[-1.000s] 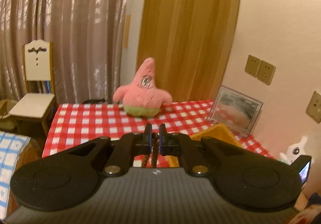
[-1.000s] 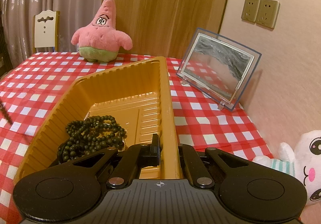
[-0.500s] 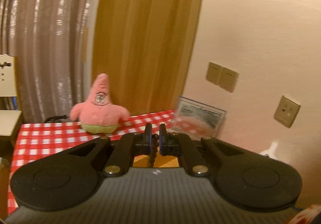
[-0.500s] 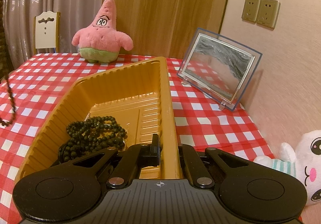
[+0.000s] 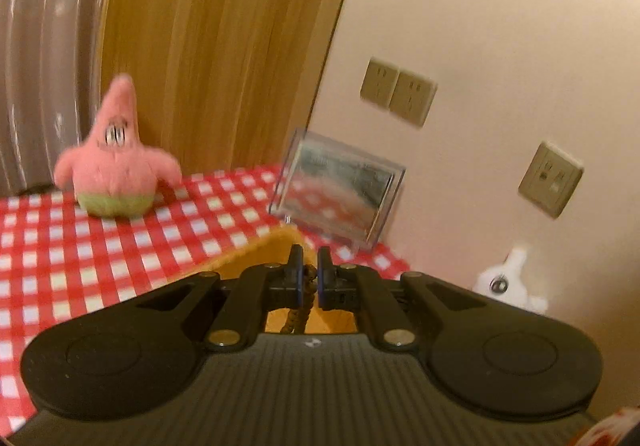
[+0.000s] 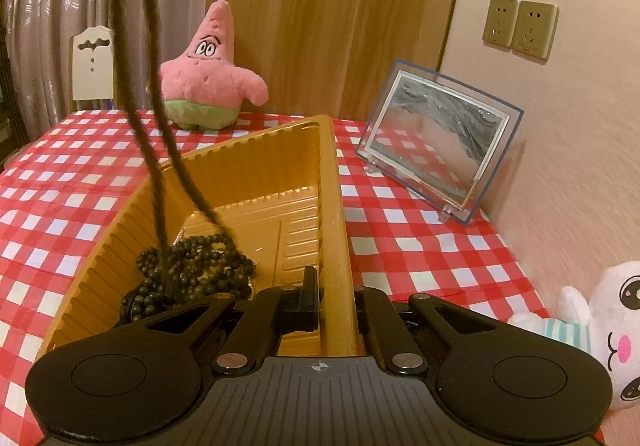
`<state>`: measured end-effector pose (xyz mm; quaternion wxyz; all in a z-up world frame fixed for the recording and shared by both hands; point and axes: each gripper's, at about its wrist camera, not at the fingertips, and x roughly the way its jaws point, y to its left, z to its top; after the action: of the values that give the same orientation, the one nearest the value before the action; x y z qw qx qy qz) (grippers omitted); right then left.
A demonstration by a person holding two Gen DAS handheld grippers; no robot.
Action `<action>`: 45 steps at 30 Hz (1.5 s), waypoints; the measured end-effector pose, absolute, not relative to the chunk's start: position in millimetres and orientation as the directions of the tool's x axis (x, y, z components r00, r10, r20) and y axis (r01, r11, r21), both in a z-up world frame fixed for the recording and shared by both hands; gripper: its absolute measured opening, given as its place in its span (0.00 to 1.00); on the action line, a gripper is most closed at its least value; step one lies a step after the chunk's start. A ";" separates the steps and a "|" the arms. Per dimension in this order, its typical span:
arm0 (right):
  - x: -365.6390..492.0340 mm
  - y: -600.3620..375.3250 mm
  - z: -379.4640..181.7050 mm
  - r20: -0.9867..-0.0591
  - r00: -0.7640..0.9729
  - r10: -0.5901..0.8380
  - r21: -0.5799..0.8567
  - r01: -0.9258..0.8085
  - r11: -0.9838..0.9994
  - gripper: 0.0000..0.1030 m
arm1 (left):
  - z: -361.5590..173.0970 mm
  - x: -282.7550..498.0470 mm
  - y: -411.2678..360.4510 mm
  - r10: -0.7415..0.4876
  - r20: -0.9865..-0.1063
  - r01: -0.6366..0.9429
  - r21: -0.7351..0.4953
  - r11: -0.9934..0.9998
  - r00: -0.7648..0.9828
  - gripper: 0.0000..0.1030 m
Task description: Organize jewelry
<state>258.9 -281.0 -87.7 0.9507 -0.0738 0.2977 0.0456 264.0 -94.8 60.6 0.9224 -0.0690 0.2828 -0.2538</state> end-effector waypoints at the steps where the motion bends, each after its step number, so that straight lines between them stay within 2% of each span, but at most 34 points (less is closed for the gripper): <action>1: 258.9 -281.1 -87.8 -0.573 0.818 0.043 -0.112 -0.130 0.985 0.03 | 52.2 267.0 -95.6 -0.513 -0.501 0.425 -0.288 0.858 0.697 0.05; 9: 257.7 -281.3 -89.8 -0.578 0.815 0.043 -0.109 -0.129 0.986 0.03 | 0.9 283.1 -102.3 -0.496 -0.608 0.380 -0.320 0.867 0.620 0.05; 16: 257.8 -282.4 -89.9 -0.581 0.813 0.043 -0.108 -0.130 0.986 0.03 | -16.4 279.1 -99.2 -0.475 -0.648 0.369 -0.304 0.878 0.596 0.16; 19: 258.4 -283.4 -90.4 -0.583 0.811 0.043 -0.104 -0.127 0.986 0.03 | -14.8 273.0 -87.1 -0.428 -0.651 0.332 -0.273 0.903 0.627 0.23; 33: 277.3 -289.9 -94.7 -0.607 0.790 0.086 -0.023 -0.127 0.992 0.03 | -37.9 232.5 11.0 -0.166 -0.734 0.029 -0.196 0.980 0.659 0.24; 41: 307.3 -277.8 -114.6 -0.666 0.724 0.179 0.093 -0.157 0.983 0.03 | -41.0 212.7 29.2 -0.085 -0.755 -0.089 -0.187 0.978 0.651 0.26; 45: 317.9 -264.4 -120.8 -0.668 0.711 0.221 0.103 -0.205 0.973 0.03 | -39.1 200.0 27.4 -0.055 -0.758 -0.115 -0.169 0.979 0.650 0.28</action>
<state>317.9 -264.4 -120.8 0.9248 0.0107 0.3624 0.1151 200.0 27.4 -39.1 0.9025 -0.1015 0.4183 0.0167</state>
